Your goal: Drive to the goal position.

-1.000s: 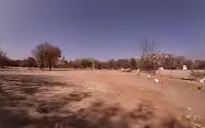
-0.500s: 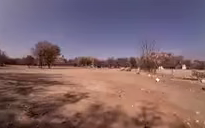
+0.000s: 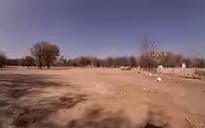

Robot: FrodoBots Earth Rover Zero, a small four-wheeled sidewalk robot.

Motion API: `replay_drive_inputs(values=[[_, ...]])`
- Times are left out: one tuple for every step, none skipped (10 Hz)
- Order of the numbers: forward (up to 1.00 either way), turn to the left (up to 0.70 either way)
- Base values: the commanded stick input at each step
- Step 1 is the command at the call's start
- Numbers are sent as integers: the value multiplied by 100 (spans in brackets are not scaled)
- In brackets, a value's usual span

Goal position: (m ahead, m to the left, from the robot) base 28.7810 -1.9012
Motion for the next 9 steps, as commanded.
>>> replay_drive_inputs(values=[[50,0],[50,0],[50,0],[50,0],[50,0],[50,0],[50,0],[50,0],[50,0]])
